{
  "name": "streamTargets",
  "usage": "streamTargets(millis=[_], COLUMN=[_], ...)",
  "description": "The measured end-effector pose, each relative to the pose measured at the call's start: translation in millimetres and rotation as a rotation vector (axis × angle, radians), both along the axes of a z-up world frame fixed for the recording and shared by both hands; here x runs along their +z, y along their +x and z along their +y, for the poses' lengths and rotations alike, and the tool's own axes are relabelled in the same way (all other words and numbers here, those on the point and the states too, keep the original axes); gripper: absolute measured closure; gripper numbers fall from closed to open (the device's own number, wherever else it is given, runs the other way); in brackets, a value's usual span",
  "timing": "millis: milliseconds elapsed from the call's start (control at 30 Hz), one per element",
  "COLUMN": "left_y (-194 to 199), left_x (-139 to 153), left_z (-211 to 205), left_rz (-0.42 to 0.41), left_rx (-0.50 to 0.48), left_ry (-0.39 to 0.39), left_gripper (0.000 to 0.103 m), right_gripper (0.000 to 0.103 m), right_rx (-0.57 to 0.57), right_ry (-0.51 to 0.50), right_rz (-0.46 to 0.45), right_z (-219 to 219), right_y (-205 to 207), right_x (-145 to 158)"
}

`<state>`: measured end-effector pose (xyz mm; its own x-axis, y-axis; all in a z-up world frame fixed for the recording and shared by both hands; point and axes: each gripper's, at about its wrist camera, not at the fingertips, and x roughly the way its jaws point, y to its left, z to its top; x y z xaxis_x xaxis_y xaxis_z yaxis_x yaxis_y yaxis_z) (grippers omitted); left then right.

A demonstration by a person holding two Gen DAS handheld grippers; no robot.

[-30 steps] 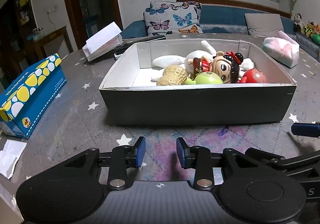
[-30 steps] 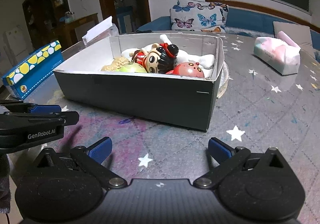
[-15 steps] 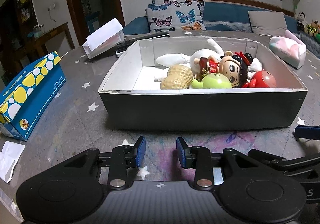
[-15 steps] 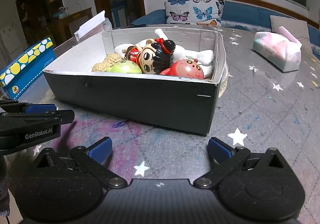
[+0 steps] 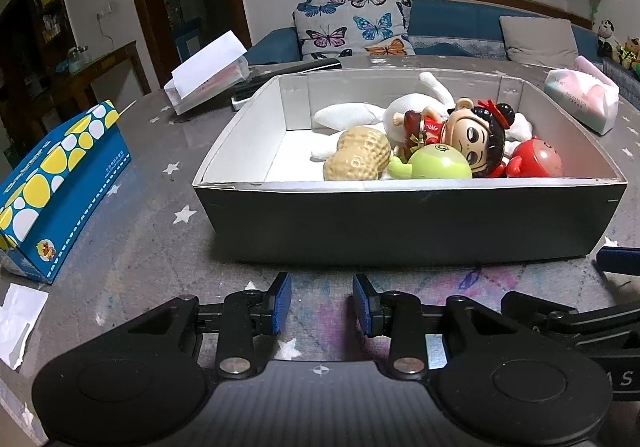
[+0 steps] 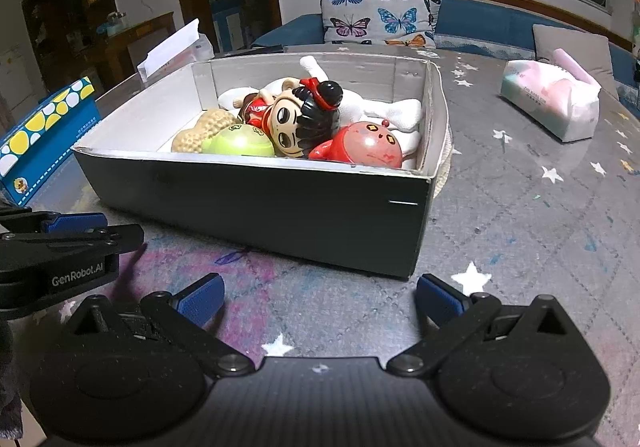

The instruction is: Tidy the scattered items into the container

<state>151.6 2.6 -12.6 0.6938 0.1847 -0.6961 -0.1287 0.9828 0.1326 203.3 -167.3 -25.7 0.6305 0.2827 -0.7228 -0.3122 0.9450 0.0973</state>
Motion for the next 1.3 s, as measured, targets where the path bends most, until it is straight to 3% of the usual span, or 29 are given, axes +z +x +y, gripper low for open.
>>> streamTargets(millis=[1300], left_y=[18.3], left_x=[-2.0], left_z=[2.3], left_rz=[0.058], left_rx=[-0.006], left_ry=[0.032], left_gripper=[0.066], right_gripper=[0.0], right_rx=[-0.039], right_ry=[-0.05], right_rz=[0.05], right_z=[10.3], right_y=[12.4], right_x=[-0.4])
